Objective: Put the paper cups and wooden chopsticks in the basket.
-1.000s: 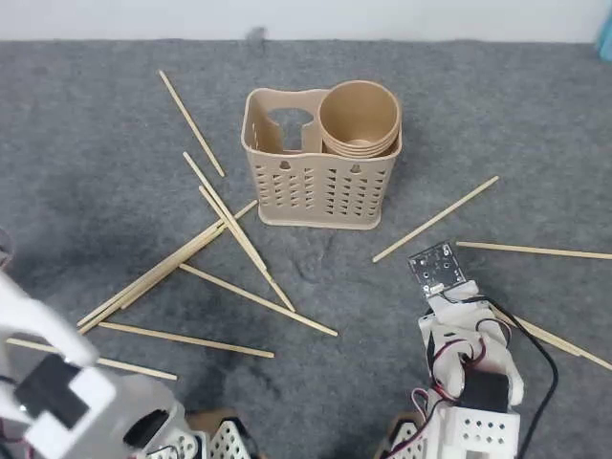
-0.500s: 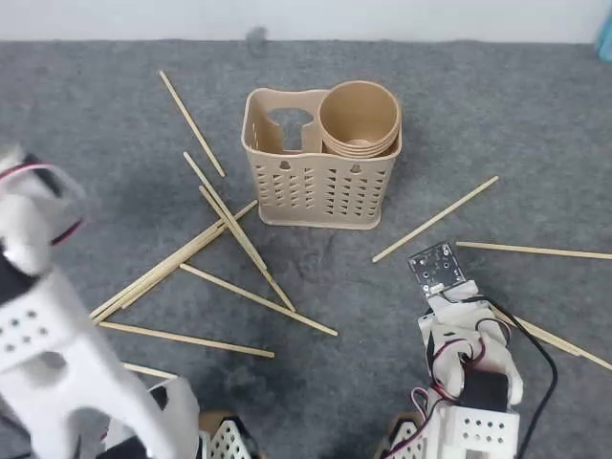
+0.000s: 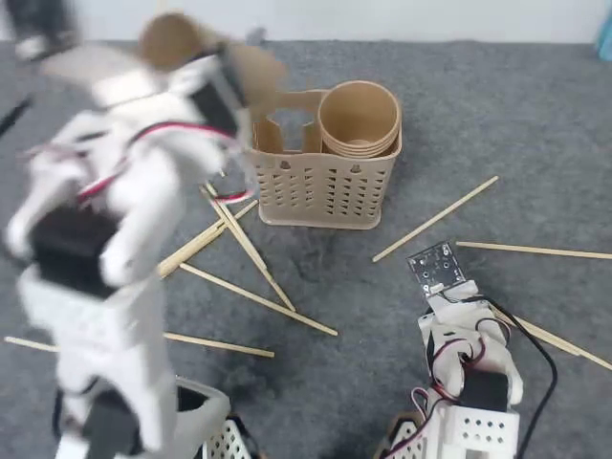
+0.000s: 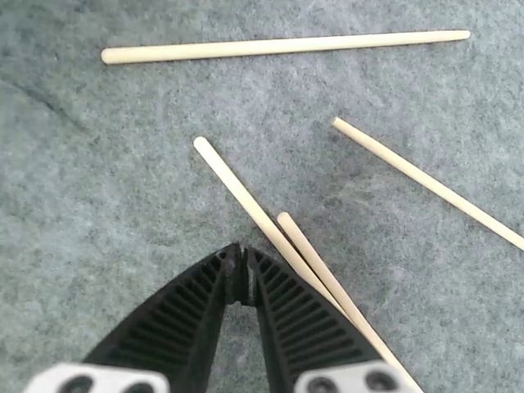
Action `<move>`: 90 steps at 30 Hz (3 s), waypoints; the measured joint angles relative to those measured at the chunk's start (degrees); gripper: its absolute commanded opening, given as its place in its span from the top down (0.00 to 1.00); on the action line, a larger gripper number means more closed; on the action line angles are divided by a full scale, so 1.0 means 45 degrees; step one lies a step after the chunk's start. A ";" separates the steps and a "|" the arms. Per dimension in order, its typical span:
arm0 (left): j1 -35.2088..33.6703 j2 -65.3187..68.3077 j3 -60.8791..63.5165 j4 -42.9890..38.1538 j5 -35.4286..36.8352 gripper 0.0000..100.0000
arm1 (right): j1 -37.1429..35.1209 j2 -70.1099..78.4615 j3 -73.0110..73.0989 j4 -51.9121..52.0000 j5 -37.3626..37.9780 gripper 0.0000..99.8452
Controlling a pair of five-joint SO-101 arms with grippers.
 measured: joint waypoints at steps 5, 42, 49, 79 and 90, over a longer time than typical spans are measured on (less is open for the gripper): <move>0.1504 0.2989 -0.2833 -0.0078 0.0000 0.99 | 0.0000 0.0000 0.0000 0.0000 0.0000 0.99; 0.2969 0.9651 -0.9162 0.3829 -0.5685 0.82 | 0.0000 0.0000 0.0000 0.0000 0.0039 0.99; 0.2969 0.9651 -1.1722 0.3829 -0.4845 0.86 | 0.0000 0.0000 0.0000 0.0000 0.0039 0.99; 0.2755 0.8654 -1.2327 0.3868 -0.3380 0.99 | 0.0000 0.0000 0.0000 0.0000 0.0039 0.99; 0.2579 0.2090 -0.0879 0.1309 -0.3614 0.99 | 0.0000 0.0000 0.0000 0.0000 0.0039 0.99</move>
